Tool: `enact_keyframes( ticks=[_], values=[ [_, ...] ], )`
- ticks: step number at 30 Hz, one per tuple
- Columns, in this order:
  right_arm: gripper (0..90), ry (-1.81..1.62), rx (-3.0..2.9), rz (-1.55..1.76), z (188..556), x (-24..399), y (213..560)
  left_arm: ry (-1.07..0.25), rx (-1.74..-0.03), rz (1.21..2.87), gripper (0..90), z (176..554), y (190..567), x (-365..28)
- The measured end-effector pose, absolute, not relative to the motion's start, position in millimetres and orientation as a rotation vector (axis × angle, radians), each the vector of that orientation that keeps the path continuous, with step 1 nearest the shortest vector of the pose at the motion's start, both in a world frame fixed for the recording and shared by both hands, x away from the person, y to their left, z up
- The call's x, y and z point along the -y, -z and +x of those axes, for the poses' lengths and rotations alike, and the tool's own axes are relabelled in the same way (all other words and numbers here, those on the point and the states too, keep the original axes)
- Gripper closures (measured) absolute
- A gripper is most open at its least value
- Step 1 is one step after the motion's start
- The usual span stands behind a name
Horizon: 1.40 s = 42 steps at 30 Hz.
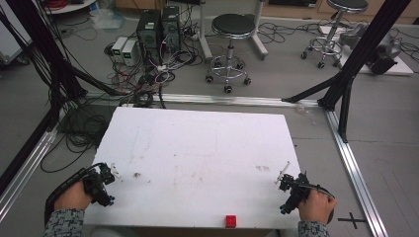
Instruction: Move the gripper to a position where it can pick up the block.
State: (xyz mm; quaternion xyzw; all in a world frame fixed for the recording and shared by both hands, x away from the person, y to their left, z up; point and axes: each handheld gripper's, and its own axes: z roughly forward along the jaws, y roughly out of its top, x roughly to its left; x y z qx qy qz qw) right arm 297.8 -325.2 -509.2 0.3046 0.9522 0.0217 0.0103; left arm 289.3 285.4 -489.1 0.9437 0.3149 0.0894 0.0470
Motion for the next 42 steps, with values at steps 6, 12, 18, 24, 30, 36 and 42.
enact_keyframes(
  ticks=[6,12,18,24,30,36,42],
  values=[
    [0.8,-0.062,-2.975,0.953,297.8,324.1,509.1,-0.265,-0.965,2.883,22.6,289.2,488.7,-285.2],
    [0.8,-0.073,-2.97,0.947,297.5,324.7,506.5,-0.27,-0.964,2.879,22.6,288.9,486.3,-285.0],
    [0.9,-0.075,-2.973,0.953,298.1,323.8,507.1,-0.265,-0.966,2.875,22.6,289.6,487.1,-283.8],
    [0.9,-0.068,-2.974,0.958,297.5,324.1,508.7,-0.266,-0.978,2.869,22.6,289.4,486.8,-286.3],
    [0.9,-0.083,-2.962,0.957,296.8,324.1,507.3,-0.262,-0.984,2.859,22.6,288.9,484.5,-288.3],
    [0.9,-0.111,-2.954,0.942,295.9,325.3,503.4,-0.271,-0.984,2.852,22.6,288.3,483.0,-289.1],
    [0.9,-0.129,-2.959,0.9,297.2,327.1,498.4,-0.264,-0.979,2.846,22.6,288.2,482.6,-288.3]
  ],
)
